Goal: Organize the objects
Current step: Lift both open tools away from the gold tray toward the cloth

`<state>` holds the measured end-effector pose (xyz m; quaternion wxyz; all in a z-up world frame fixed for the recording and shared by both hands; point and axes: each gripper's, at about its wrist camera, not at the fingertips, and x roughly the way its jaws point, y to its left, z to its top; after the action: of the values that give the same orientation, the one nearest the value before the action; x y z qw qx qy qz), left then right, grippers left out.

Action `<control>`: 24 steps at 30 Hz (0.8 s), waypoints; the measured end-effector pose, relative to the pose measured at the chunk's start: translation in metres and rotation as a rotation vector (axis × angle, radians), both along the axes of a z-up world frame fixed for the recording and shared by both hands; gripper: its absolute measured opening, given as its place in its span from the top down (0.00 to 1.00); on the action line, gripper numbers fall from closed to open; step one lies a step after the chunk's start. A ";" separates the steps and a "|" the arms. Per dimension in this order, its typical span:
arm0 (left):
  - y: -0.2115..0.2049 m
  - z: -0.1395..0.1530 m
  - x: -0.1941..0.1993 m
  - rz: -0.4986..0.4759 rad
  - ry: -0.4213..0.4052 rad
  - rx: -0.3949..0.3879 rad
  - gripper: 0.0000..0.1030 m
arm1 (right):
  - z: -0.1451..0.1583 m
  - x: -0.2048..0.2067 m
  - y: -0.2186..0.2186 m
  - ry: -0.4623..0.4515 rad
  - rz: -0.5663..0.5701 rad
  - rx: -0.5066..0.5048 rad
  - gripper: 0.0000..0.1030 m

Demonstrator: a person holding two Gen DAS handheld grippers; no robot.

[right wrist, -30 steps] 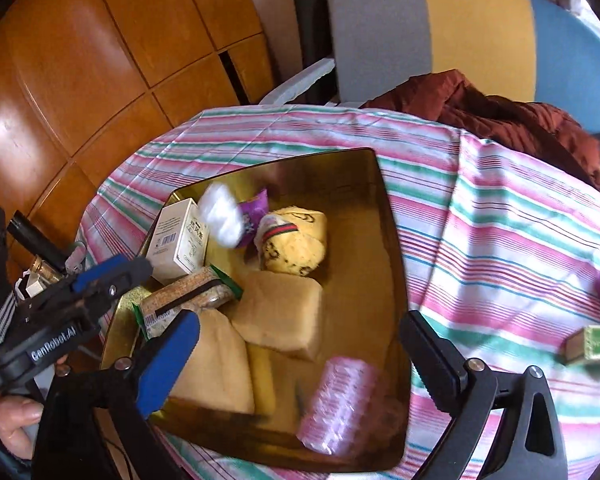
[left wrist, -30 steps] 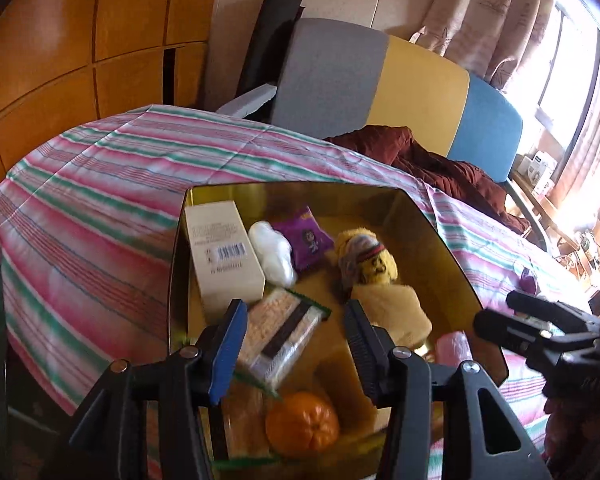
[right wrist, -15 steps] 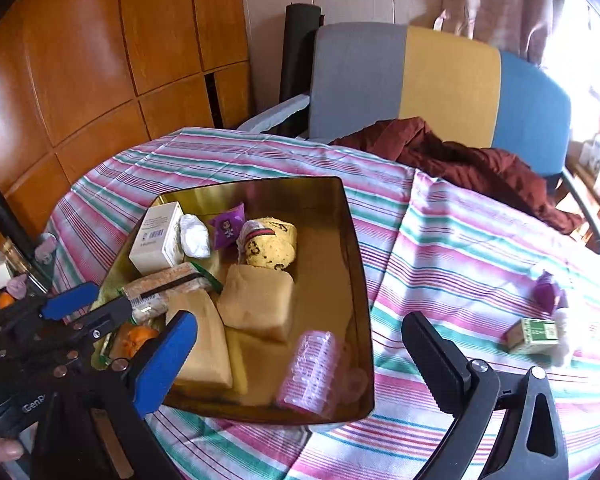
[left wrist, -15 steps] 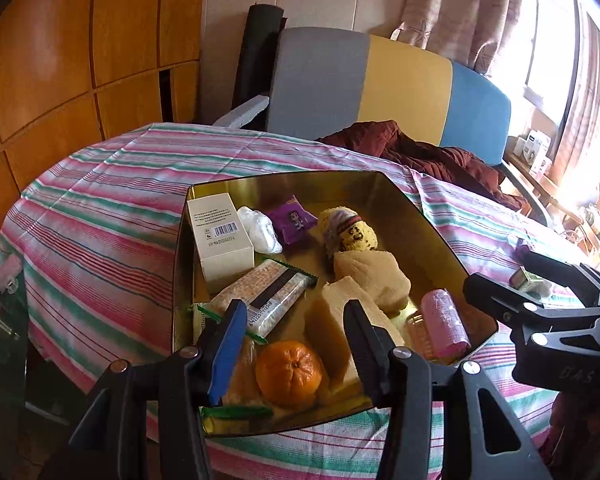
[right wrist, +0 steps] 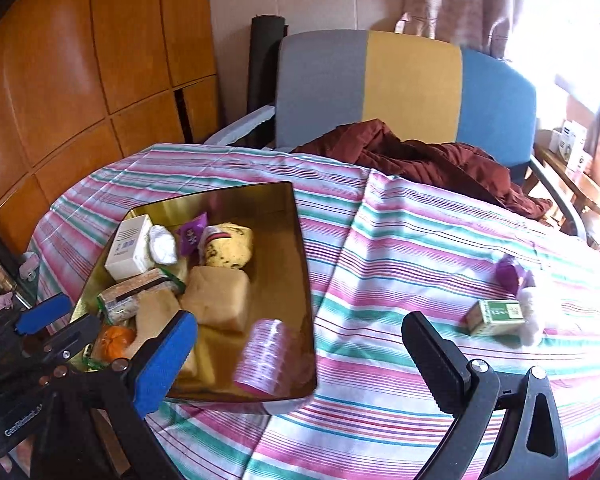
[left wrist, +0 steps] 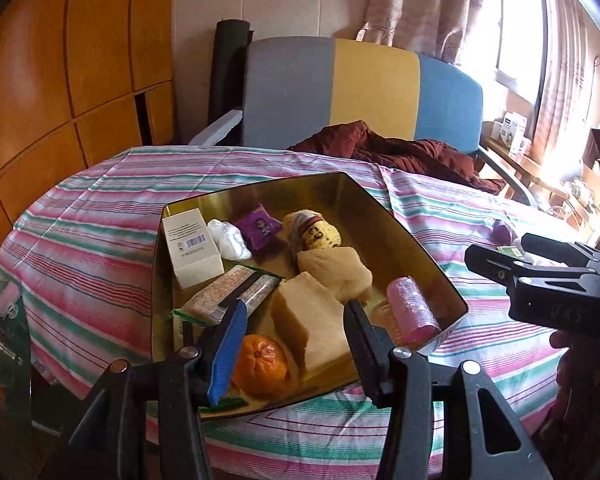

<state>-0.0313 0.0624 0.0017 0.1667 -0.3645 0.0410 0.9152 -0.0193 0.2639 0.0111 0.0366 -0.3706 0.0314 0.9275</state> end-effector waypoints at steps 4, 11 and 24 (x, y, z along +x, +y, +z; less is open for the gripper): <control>0.010 0.001 0.004 -0.029 -0.002 -0.011 0.51 | -0.001 0.004 0.017 -0.008 -0.034 0.014 0.00; 0.029 0.002 0.010 -0.091 0.003 -0.028 0.51 | -0.002 0.009 0.055 -0.025 -0.094 0.065 0.00; 0.060 0.000 0.009 -0.183 -0.017 -0.053 0.51 | 0.016 0.019 0.190 -0.040 -0.352 0.149 0.00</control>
<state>-0.0219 0.1229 0.0020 0.2402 -0.3711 0.0972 0.8917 -0.0007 0.4537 0.0271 0.2260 -0.3741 0.0262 0.8990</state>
